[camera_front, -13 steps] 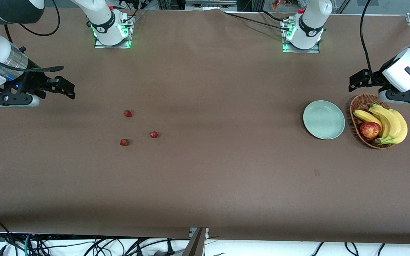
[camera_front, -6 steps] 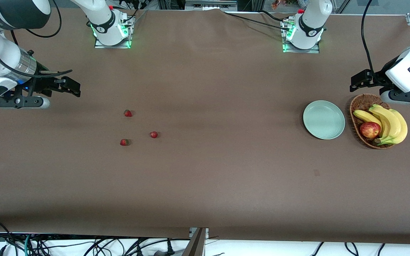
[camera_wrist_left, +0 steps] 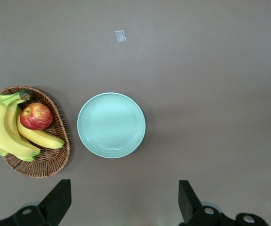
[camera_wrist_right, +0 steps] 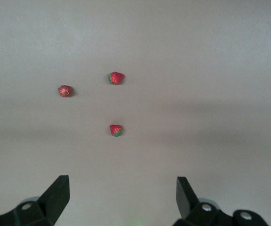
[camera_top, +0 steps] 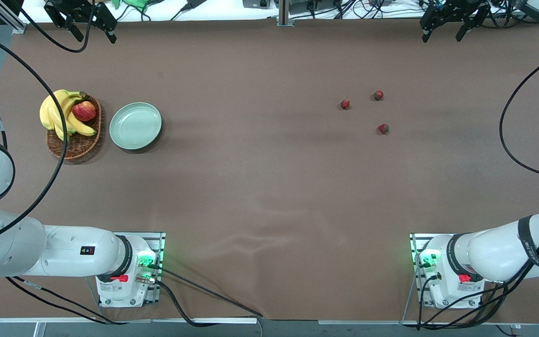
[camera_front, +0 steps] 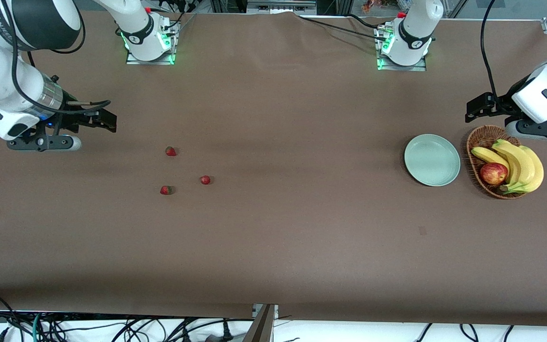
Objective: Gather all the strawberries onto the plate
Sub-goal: 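Lower the right gripper onto a red strawberry and grasp it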
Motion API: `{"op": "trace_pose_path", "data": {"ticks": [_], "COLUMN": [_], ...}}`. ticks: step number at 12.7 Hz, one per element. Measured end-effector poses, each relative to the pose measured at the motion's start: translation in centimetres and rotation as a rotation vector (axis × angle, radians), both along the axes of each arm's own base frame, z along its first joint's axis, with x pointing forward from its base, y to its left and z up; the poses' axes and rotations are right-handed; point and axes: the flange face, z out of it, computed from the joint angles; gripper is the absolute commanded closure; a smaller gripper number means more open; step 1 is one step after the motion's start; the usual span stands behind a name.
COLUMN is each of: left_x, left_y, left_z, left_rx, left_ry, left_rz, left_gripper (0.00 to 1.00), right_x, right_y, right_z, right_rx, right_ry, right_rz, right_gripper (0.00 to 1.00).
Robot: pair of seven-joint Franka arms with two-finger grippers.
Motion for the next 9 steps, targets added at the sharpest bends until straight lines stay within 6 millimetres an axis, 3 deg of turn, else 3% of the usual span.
{"op": "trace_pose_path", "data": {"ticks": [2, 4, 6, 9], "left_x": [0.0, 0.0, 0.0, 0.0], "left_y": [0.0, 0.0, 0.0, 0.0], "left_z": [0.0, -0.1, -0.1, -0.1], "left_rx": [0.000, 0.000, 0.000, 0.000], "left_ry": [0.000, 0.001, 0.002, 0.003], "left_rz": [0.000, 0.000, 0.000, 0.000], "left_gripper": [0.00, 0.00, 0.00, 0.00], "right_x": [0.3, 1.2, 2.7, 4.7], "right_y": [0.2, 1.7, 4.7, 10.1], "right_z": [-0.7, -2.7, -7.1, -15.7], "right_rx": [0.000, 0.001, 0.009, 0.021], "right_ry": [0.003, 0.000, -0.003, -0.019], "right_rz": [0.001, 0.022, 0.024, -0.040], "right_gripper": [0.00, 0.00, 0.00, 0.00]}}
